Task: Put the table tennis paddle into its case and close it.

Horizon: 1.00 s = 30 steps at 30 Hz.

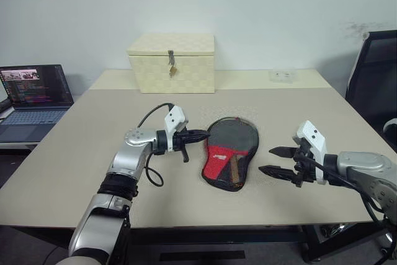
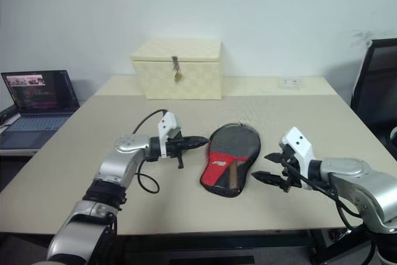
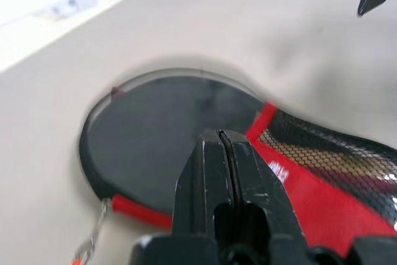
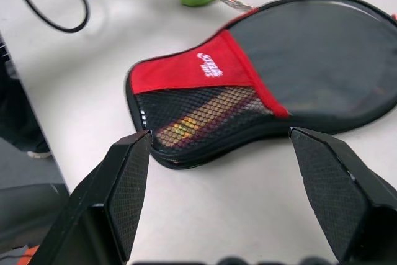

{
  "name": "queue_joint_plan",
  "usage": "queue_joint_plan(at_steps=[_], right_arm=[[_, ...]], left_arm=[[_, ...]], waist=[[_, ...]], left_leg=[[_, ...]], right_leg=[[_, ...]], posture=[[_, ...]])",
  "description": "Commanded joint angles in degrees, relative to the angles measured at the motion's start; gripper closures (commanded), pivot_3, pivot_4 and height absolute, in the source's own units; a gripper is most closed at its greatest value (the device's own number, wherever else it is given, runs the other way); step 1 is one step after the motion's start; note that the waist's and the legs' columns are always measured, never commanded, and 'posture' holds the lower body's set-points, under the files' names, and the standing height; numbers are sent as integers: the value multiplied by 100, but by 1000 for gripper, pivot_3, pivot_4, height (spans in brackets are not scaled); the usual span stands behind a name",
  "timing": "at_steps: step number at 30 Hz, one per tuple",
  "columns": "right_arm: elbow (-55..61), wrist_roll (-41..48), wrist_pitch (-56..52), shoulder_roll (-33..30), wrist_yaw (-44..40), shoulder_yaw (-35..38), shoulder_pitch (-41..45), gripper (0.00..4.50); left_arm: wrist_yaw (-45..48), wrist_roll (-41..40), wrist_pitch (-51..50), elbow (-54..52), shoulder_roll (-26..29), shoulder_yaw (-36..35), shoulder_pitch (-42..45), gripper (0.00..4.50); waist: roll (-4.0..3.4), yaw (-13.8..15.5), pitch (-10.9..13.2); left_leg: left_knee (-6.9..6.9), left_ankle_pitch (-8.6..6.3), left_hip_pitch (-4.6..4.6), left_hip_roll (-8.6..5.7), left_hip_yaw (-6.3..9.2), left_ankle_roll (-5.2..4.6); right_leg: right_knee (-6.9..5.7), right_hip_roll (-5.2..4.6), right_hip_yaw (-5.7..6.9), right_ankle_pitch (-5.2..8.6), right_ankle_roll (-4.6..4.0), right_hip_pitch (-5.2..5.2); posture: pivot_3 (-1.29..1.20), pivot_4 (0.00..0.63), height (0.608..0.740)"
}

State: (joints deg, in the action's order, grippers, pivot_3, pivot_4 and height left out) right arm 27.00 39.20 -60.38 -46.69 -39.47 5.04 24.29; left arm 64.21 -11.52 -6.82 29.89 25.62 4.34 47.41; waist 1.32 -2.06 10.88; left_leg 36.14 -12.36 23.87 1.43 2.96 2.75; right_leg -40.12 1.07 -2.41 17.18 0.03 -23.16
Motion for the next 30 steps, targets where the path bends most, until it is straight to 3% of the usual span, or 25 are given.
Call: queue_joint_plan(at_steps=[1,4,7,17,30], right_arm=[[-175,-71,-39,157,274,73,271,631],[-471,-48,-229,493,589,24,487,631],[-815,-49,-561,946,1024,33,658,17],[-1878,-379,-1192,2547,2510,342,943,17],[-2434,-758,-1048,3328,2771,68,970,17]], left_arm=[[-78,-38,111,-141,112,-160,-87,4460],[-103,-207,-52,-447,242,-332,-314,4460],[-60,-444,-324,-980,442,-499,-662,4500],[108,-1505,-1623,-2637,1366,-1299,-1791,4500],[-151,-1597,-1691,-2849,1509,-1354,-1990,4500]], waist=[[0,-1,0],[0,-13,0],[0,-30,0],[-1,-34,0],[6,-48,-7]], left_leg=[[0,0,0,1,-1,0],[2,0,0,3,-3,0],[1,1,0,13,2,1],[4,1,-1,24,7,2],[5,1,-8,21,0,2]], right_leg=[[0,0,-1,0,0,0],[-1,0,-4,0,0,0],[-2,-7,-7,-1,-1,0],[-13,-16,-11,0,-2,-1],[-19,-15,-9,0,-2,-1]], posture=[[0,150,740],[0,150,740],[0,150,740],[0,150,740],[0,150,740]])
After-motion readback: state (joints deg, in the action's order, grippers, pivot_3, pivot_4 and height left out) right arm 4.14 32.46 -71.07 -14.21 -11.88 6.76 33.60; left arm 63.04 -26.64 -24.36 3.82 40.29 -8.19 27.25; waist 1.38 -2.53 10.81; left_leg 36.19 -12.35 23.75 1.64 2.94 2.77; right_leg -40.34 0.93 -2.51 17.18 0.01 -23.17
